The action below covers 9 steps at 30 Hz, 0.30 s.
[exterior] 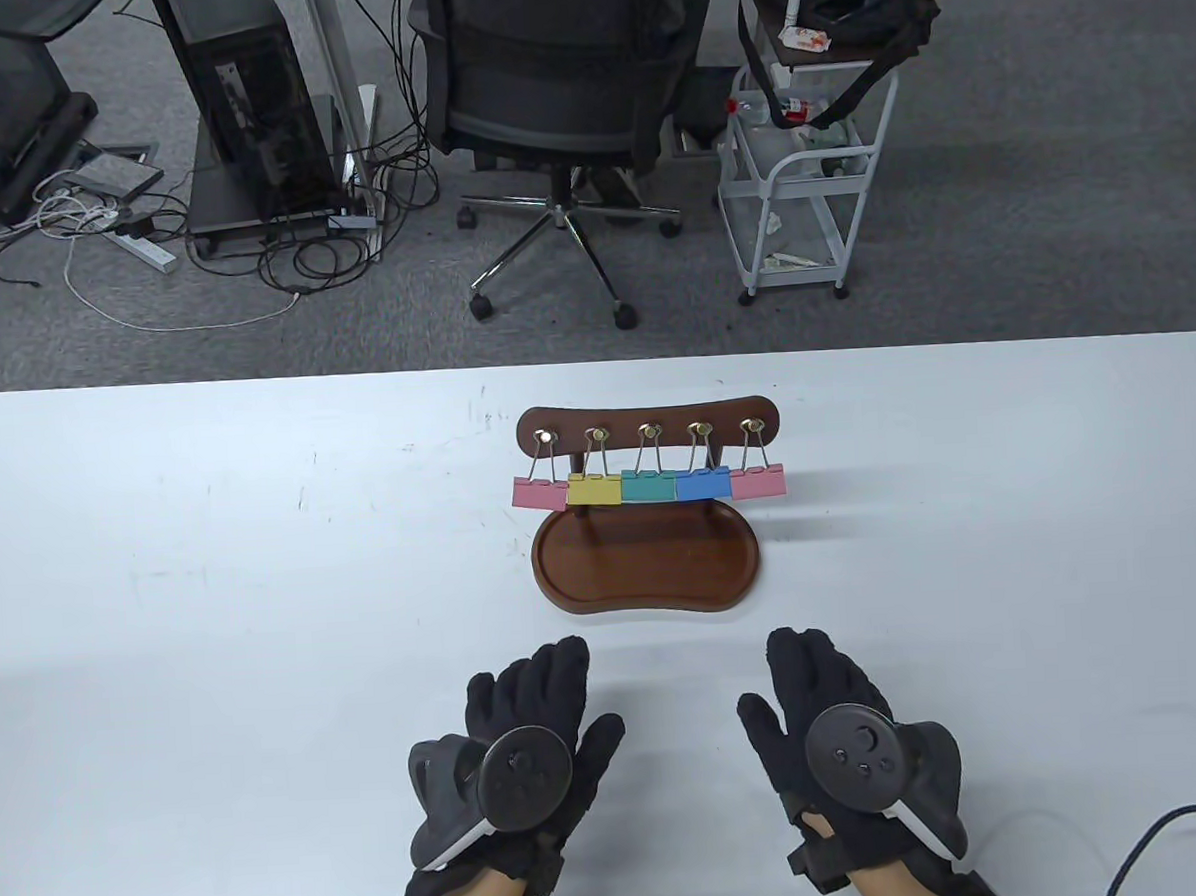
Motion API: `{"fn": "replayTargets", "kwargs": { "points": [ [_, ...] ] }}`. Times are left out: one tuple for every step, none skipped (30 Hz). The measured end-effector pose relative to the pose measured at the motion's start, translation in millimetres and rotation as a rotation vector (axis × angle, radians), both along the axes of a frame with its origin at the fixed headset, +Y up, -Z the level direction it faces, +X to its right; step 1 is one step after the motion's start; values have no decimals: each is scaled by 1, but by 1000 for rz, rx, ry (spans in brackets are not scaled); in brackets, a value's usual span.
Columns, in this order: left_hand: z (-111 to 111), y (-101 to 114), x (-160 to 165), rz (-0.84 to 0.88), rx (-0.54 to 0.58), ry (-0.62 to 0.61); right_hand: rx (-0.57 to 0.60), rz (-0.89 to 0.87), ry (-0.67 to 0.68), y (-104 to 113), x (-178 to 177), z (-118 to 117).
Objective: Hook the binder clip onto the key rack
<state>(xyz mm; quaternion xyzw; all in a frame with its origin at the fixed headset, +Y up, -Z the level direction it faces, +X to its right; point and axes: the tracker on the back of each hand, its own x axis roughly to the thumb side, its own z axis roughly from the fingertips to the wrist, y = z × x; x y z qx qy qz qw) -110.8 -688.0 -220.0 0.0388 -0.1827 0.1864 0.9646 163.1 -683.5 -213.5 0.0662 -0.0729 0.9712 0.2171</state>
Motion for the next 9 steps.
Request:
{"fn": "replayTargets", "kwargs": {
  "points": [
    [0, 0, -1, 1, 0, 1, -7, 2, 4, -1, -1, 0],
    [0, 0, -1, 1, -1, 2, -11, 1, 6, -1, -1, 0],
    [1, 0, -2, 1, -2, 3, -16, -1, 7, -2, -2, 0],
    [1, 0, -2, 1, -2, 5, -18, -1, 8, -2, -3, 0],
    [1, 0, -3, 1, -2, 6, -22, -2, 9, -2, -3, -1],
    [1, 0, -4, 2, -2, 8, -26, -2, 9, -3, -4, -1],
    [1, 0, -4, 2, -2, 10, -28, -1, 9, -3, -4, -1],
    [1, 0, -5, 2, -2, 12, -31, 0, 9, -3, -4, -1],
    [1, 0, -5, 2, -3, 14, -36, -1, 7, -3, -4, -1]
  ]
}}
